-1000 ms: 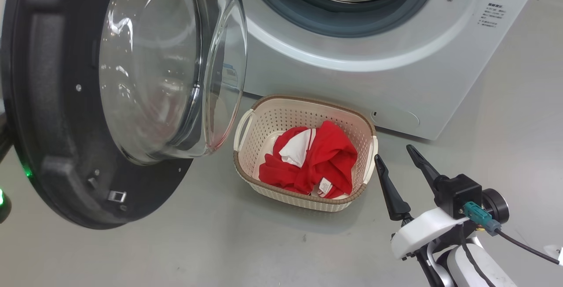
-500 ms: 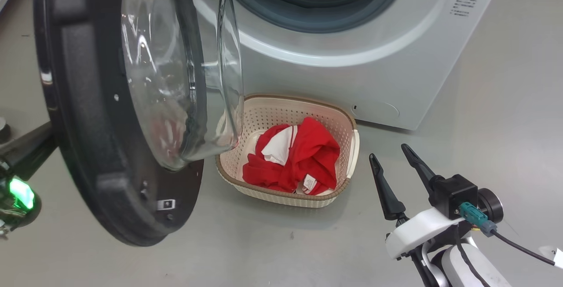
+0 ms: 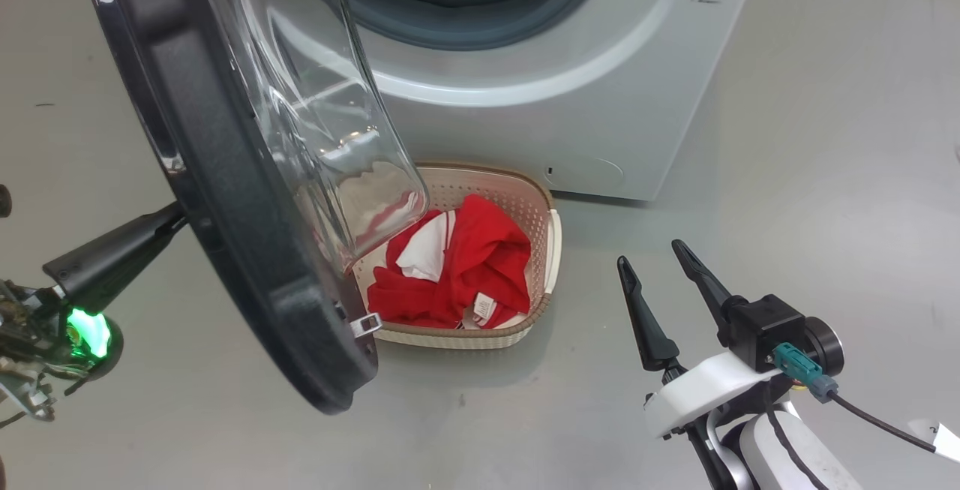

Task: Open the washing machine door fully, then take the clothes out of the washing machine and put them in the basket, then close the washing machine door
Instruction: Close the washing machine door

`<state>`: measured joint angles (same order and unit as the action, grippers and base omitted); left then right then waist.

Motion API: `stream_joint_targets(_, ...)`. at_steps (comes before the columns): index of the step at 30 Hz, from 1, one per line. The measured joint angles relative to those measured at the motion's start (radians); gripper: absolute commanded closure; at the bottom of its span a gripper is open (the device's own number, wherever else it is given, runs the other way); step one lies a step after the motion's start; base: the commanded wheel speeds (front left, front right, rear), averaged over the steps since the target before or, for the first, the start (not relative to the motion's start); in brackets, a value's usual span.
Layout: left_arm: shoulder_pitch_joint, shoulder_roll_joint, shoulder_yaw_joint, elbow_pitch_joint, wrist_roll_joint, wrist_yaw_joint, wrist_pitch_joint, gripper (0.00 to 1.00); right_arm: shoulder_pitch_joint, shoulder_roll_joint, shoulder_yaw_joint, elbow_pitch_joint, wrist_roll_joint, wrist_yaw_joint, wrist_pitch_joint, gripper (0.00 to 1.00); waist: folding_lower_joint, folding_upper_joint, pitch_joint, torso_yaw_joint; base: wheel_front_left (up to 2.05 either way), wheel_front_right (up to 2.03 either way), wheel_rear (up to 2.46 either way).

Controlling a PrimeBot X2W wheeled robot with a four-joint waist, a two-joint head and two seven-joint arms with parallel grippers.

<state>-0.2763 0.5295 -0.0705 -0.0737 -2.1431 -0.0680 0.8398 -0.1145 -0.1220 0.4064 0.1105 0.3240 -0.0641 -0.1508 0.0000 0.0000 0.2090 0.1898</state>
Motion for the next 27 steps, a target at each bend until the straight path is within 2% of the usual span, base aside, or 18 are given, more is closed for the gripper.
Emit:
stream_joint_targets(13,-0.001,-0.016,-0.023,-0.076,-0.012,0.005,0.004,1.00,-0.024,0.020,0.014,0.008,0.001,0.000,-0.013,0.00,0.0000,0.0000,0.032,-0.111,0.00,0.00,0.00)
stream_joint_targets(27,-0.059,-0.013,-0.031,-0.140,-0.010,0.063,-0.006,1.00,-0.057,0.037,0.020,0.013,0.012,0.000,-0.041,0.00,0.0000,0.0000,0.108,-0.236,0.00,0.00,0.00)
